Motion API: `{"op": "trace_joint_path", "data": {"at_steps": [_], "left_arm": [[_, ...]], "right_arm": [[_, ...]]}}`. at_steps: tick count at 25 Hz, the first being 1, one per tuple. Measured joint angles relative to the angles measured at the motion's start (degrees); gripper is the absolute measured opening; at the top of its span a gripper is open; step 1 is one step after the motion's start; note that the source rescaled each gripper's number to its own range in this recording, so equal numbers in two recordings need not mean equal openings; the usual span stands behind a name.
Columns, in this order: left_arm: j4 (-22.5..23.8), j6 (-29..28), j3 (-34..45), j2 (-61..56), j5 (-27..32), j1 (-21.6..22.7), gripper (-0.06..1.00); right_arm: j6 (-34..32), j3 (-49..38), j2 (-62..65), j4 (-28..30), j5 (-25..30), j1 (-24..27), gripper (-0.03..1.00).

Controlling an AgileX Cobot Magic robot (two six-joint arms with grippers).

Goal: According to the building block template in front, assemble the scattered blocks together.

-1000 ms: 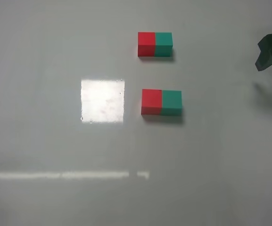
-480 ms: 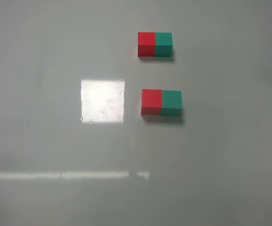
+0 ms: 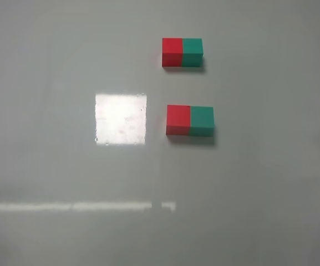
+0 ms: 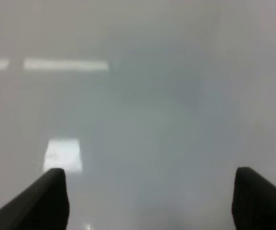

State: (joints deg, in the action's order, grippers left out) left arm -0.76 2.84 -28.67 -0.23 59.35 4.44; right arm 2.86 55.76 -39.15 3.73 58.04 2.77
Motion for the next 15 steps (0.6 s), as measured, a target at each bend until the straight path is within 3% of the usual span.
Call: {"op": "trace_joint_path", "data": {"at_steps": [9,15], "left_arm": [[0.0,0.0,0.0,0.0,0.0,0.0,0.46],[0.0,0.1,0.0,0.0,0.0,0.0,0.46]], "right_arm": [[-1.4,-17.0,21.3,-1.9,-1.6,0.0,0.83],[1.6,-23.0,32.7,-5.8,-1.3,0.0,0.83]]}}
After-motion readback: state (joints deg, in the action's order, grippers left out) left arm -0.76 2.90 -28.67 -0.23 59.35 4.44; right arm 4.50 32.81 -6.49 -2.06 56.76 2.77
